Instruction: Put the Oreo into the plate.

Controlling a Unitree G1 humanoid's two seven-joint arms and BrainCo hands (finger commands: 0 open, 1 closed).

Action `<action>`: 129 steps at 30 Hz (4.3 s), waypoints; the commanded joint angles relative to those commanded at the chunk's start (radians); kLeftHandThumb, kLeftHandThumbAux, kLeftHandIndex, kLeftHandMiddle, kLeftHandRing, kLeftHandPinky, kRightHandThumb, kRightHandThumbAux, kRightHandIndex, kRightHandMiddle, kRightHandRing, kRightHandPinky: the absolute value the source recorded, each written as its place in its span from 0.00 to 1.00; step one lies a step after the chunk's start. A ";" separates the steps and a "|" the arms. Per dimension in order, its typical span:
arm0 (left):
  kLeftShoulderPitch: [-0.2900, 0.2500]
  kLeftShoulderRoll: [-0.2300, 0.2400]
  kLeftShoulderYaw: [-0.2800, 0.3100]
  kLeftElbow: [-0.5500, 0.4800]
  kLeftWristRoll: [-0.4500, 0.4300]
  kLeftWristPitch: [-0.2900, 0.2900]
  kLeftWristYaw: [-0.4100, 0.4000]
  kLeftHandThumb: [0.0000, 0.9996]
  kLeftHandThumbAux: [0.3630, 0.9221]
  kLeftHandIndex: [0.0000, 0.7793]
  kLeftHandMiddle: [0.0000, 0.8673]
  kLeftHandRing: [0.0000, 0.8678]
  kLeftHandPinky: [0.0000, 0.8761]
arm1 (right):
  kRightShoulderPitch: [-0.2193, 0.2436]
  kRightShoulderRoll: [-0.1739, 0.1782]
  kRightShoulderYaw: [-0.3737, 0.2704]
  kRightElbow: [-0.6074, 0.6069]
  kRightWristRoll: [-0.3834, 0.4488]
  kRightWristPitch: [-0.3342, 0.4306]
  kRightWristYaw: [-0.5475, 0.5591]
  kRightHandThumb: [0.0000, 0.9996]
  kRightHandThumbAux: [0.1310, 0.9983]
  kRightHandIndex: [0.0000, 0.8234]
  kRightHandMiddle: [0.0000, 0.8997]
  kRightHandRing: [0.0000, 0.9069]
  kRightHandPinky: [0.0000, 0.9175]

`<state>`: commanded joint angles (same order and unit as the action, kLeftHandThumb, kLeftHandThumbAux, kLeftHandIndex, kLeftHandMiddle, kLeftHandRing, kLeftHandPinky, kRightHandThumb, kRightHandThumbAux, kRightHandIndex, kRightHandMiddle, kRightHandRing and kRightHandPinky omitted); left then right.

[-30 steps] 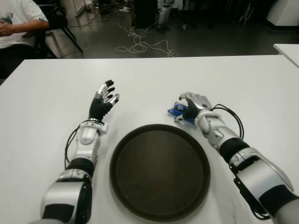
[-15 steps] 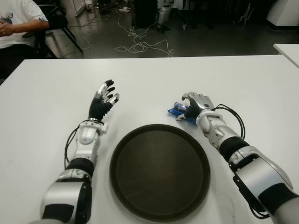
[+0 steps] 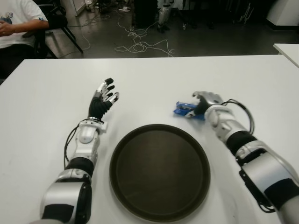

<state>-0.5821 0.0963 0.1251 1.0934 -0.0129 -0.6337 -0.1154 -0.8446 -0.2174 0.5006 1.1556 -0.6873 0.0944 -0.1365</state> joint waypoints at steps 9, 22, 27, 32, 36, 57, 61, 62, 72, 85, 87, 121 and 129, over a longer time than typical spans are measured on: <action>0.005 -0.003 -0.004 -0.009 0.005 -0.007 0.009 0.08 0.57 0.06 0.12 0.09 0.08 | 0.001 -0.011 -0.011 -0.012 0.012 -0.002 0.005 0.00 0.60 0.24 0.24 0.25 0.27; 0.009 -0.009 -0.003 -0.021 -0.003 -0.005 -0.003 0.09 0.59 0.05 0.12 0.09 0.07 | -0.003 -0.053 0.076 -0.044 -0.047 -0.067 0.163 0.00 0.39 0.18 0.20 0.18 0.15; 0.011 -0.010 -0.004 -0.025 -0.001 -0.007 0.004 0.09 0.62 0.06 0.12 0.09 0.07 | 0.003 -0.083 0.098 -0.064 -0.058 -0.148 0.166 0.00 0.34 0.28 0.27 0.23 0.14; 0.011 -0.012 -0.004 -0.024 0.000 -0.017 0.009 0.09 0.63 0.07 0.13 0.10 0.07 | 0.012 -0.100 0.083 -0.074 -0.045 -0.213 0.135 0.00 0.36 0.42 0.34 0.29 0.17; 0.010 -0.015 -0.003 -0.024 -0.002 -0.014 0.010 0.09 0.63 0.07 0.13 0.10 0.08 | 0.013 -0.104 0.071 -0.070 -0.038 -0.241 0.115 0.00 0.37 0.48 0.37 0.32 0.18; 0.008 -0.017 -0.012 -0.029 0.000 -0.002 0.021 0.08 0.64 0.06 0.13 0.10 0.08 | 0.015 -0.109 0.034 -0.057 -0.023 -0.262 0.091 0.00 0.42 0.53 0.51 0.48 0.17; 0.010 -0.020 -0.011 -0.035 -0.006 0.004 0.012 0.08 0.65 0.06 0.12 0.09 0.08 | 0.017 -0.112 0.034 -0.059 -0.025 -0.262 0.091 0.00 0.41 0.52 0.48 0.45 0.16; 0.011 -0.020 -0.011 -0.037 -0.007 0.006 0.010 0.08 0.65 0.06 0.12 0.09 0.08 | 0.017 -0.113 0.034 -0.059 -0.026 -0.263 0.087 0.00 0.41 0.52 0.48 0.45 0.16; 0.018 -0.020 -0.014 -0.043 -0.004 -0.005 0.014 0.07 0.63 0.06 0.12 0.09 0.08 | 0.019 -0.115 0.038 -0.055 -0.029 -0.272 0.082 0.00 0.40 0.52 0.50 0.52 0.16; 0.024 -0.016 -0.019 -0.052 0.004 0.006 0.022 0.07 0.63 0.06 0.12 0.09 0.07 | 0.010 -0.116 0.068 -0.032 -0.052 -0.277 0.102 0.00 0.37 0.40 0.41 0.39 0.14; 0.024 -0.015 -0.020 -0.051 0.007 0.006 0.026 0.07 0.64 0.06 0.12 0.09 0.08 | 0.011 -0.112 0.070 -0.021 -0.052 -0.276 0.097 0.00 0.37 0.34 0.36 0.33 0.13; 0.024 -0.010 -0.023 -0.050 0.000 0.002 0.020 0.08 0.64 0.07 0.14 0.10 0.08 | 0.009 -0.109 0.085 0.024 -0.052 -0.327 0.087 0.00 0.38 0.00 0.00 0.00 0.00; 0.023 -0.012 -0.022 -0.047 -0.001 -0.001 0.021 0.08 0.60 0.07 0.13 0.10 0.08 | -0.002 -0.094 0.114 0.044 -0.067 -0.309 0.177 0.00 0.49 0.00 0.00 0.00 0.03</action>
<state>-0.5595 0.0846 0.1029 1.0459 -0.0141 -0.6344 -0.0942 -0.8467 -0.3115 0.6143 1.1992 -0.7541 -0.2142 0.0403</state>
